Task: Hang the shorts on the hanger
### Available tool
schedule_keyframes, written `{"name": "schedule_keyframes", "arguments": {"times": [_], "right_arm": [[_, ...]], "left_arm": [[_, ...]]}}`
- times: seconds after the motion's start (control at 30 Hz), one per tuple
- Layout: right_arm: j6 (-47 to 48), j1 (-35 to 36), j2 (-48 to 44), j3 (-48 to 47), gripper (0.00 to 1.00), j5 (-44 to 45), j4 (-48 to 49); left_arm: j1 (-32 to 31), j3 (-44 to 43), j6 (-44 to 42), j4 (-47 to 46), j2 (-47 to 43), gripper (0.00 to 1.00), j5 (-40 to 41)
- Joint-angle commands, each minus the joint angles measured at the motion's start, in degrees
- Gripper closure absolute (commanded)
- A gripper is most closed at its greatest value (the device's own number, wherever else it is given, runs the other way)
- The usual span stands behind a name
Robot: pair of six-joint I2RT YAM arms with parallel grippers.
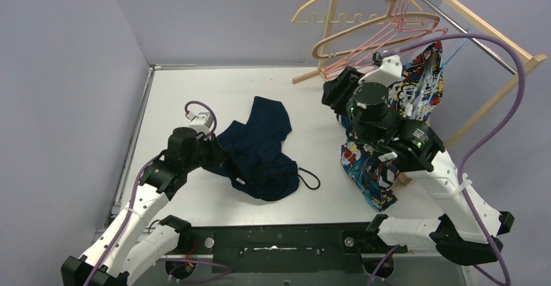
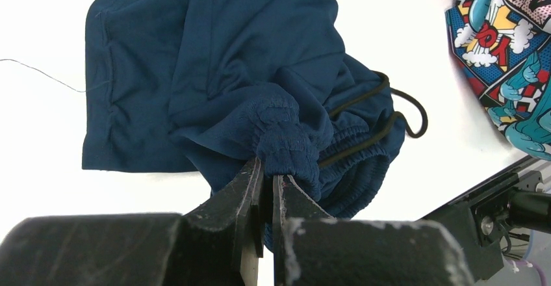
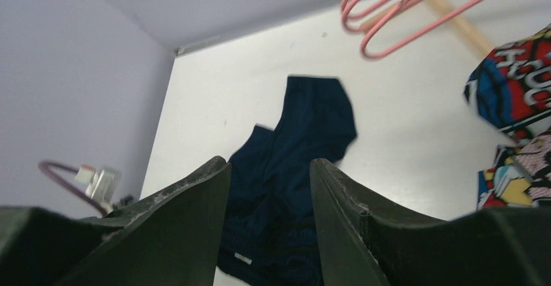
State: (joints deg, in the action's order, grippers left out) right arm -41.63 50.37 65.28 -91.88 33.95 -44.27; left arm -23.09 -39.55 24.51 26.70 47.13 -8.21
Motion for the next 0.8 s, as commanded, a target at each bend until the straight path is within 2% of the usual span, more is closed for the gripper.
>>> {"name": "schedule_keyframes", "arguments": {"times": [0.0,0.2,0.57,0.77], "right_arm": [[5.0,-5.9,4.3,-6.2,0.5,11.7,-3.9],[7.0,-18.4,6.9,-6.0,0.5,0.2,0.4],[5.6,-23.2,11.8,-5.1,0.51,-1.9,5.2],[3.9,-25.9,13.6,-3.5,0.53,-6.3,7.6]], "left_arm": [[0.2,-0.4,-1.6,-4.2,-1.3,1.0,-0.9],[0.2,-0.3,-1.7,-4.1,-1.3,1.0,-0.1],[0.2,0.0,-1.6,-3.9,-2.0,1.0,-0.2],[0.2,0.2,-1.4,-4.0,-3.4,1.0,0.4]]}}
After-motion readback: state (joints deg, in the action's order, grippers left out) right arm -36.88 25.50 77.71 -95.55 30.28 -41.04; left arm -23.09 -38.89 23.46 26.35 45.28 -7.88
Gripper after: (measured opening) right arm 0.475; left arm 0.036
